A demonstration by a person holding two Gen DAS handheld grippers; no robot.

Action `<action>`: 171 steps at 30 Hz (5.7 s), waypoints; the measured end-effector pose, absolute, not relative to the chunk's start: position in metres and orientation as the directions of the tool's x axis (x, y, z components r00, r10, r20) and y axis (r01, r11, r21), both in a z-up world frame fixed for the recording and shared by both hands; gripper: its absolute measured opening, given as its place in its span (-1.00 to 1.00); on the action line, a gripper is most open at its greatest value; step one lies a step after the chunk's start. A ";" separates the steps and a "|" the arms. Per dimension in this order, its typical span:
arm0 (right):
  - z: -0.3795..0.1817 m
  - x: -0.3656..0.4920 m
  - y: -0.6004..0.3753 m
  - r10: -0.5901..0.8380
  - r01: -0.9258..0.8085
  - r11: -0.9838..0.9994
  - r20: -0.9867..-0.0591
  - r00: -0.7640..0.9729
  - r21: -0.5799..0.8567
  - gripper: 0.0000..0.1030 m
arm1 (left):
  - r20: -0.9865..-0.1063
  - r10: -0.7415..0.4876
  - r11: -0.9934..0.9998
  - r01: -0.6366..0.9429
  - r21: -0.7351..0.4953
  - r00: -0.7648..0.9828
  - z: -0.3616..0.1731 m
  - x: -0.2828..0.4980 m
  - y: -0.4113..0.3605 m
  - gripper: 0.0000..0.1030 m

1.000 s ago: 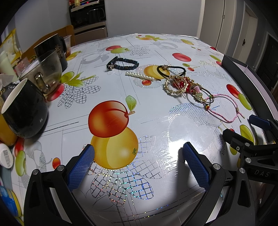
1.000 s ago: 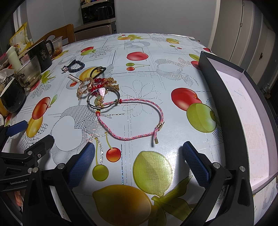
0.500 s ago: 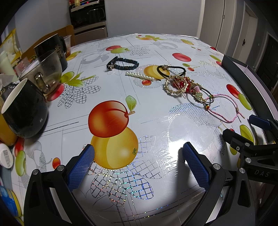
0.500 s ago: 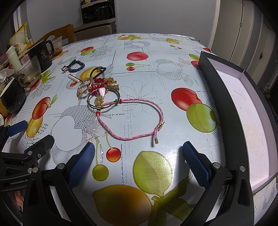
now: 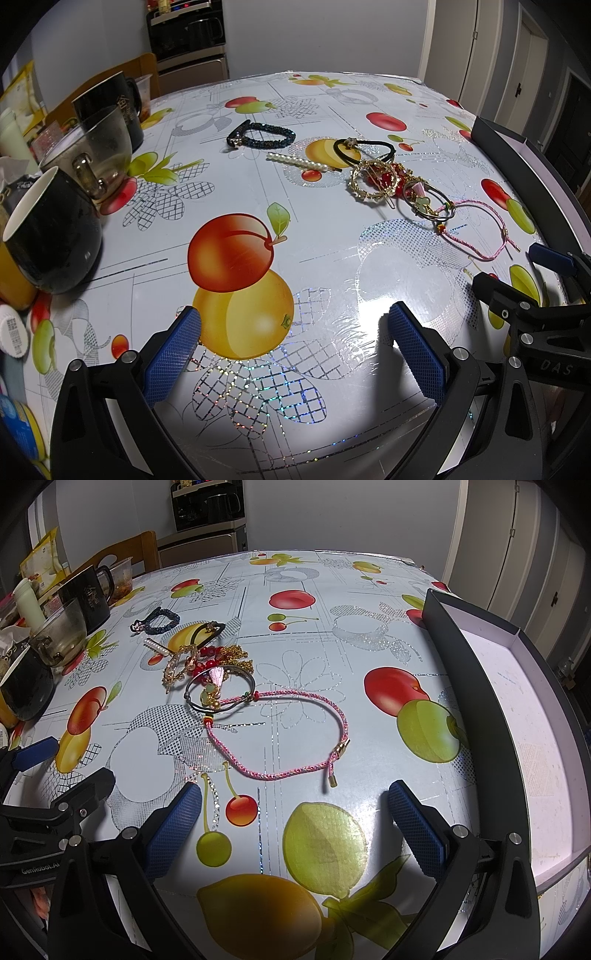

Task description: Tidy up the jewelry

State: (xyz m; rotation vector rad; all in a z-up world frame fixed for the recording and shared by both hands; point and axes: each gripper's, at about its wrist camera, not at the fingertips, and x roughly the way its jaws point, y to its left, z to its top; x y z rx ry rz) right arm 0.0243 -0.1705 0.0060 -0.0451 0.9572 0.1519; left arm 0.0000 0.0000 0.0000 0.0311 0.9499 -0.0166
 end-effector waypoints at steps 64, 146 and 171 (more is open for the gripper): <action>0.006 0.029 -0.172 0.077 -0.095 0.995 -0.815 0.575 0.027 0.91 | -0.813 0.023 1.000 -0.019 0.014 0.581 0.001 0.000 0.004 0.97; 0.058 -0.026 -0.253 0.285 -0.127 0.896 -0.334 0.899 0.425 -0.93 | -0.755 -0.375 0.899 0.410 -0.155 0.537 0.008 0.051 -0.085 -0.48; 0.055 -0.028 -0.255 0.301 -0.126 0.884 -0.341 0.891 0.450 -0.93 | -0.757 -0.327 0.931 0.333 -0.153 0.565 0.010 0.076 -0.096 0.15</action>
